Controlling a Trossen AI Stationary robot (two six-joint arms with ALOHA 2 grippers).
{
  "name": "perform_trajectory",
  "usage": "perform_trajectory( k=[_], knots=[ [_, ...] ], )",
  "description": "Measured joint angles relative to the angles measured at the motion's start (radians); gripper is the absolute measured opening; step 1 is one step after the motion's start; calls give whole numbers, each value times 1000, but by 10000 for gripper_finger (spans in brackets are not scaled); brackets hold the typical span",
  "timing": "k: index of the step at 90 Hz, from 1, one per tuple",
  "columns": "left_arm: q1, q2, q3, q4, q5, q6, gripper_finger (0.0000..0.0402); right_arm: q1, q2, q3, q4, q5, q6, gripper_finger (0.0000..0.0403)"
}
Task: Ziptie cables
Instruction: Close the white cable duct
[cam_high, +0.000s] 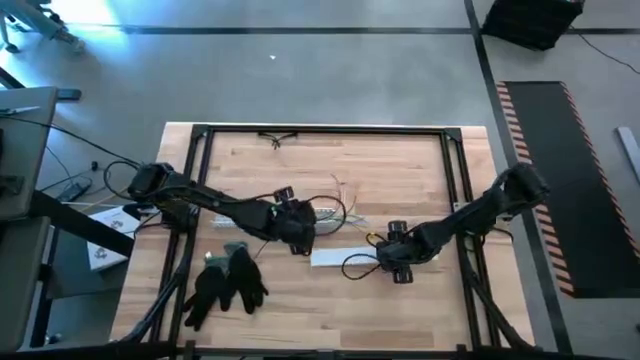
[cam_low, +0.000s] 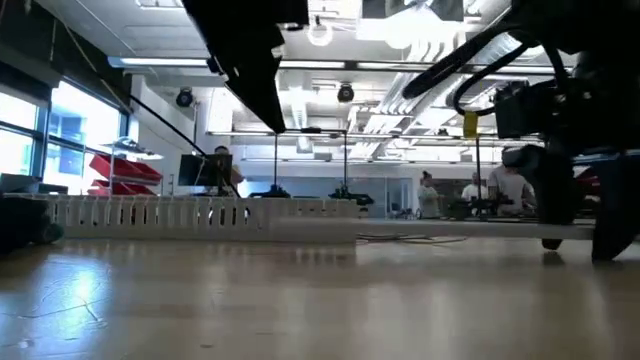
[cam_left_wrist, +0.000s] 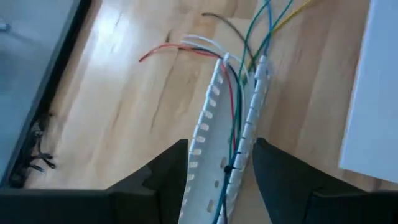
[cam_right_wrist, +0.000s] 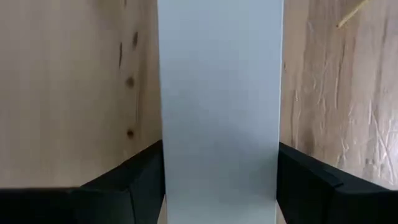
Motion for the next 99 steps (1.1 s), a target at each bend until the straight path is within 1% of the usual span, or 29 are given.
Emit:
perform_trajectory(
  k=[12,27,38,45,50,56,66,73,82,91,99],
  knots=[
    [-16,0,-2,14,-47,5,160,-14,-29,-18,3,7,11,243],
    [-19,0,-2,14,-53,-16,160,-42,-59,13,-37,-40,-45,271],
    [-19,0,-2,13,-52,-16,160,-61,-70,73,-182,-81,-50,300],
    [-19,0,-2,12,-52,-17,160,-61,-92,117,-261,-48,-43,312],
    [-19,0,-2,12,-52,-18,160,-48,-122,123,-259,-3,-45,317],
    [-22,0,-2,11,-51,-35,160,-22,-169,100,-139,50,-60,321],
    [-37,0,-3,5,-29,-60,160,14,-241,-19,189,117,-128,323],
    [-57,0,-4,-1,-18,-62,160,24,-247,-134,443,164,-163,323],
    [-79,1,-9,2,-19,-63,160,14,-221,-256,696,170,-147,323],
    [-92,1,-9,7,-23,-71,160,12,-187,-334,822,186,-90,323],
    [-98,1,-9,11,-23,-79,160,14,-151,-356,844,240,-50,323]
  ],
)
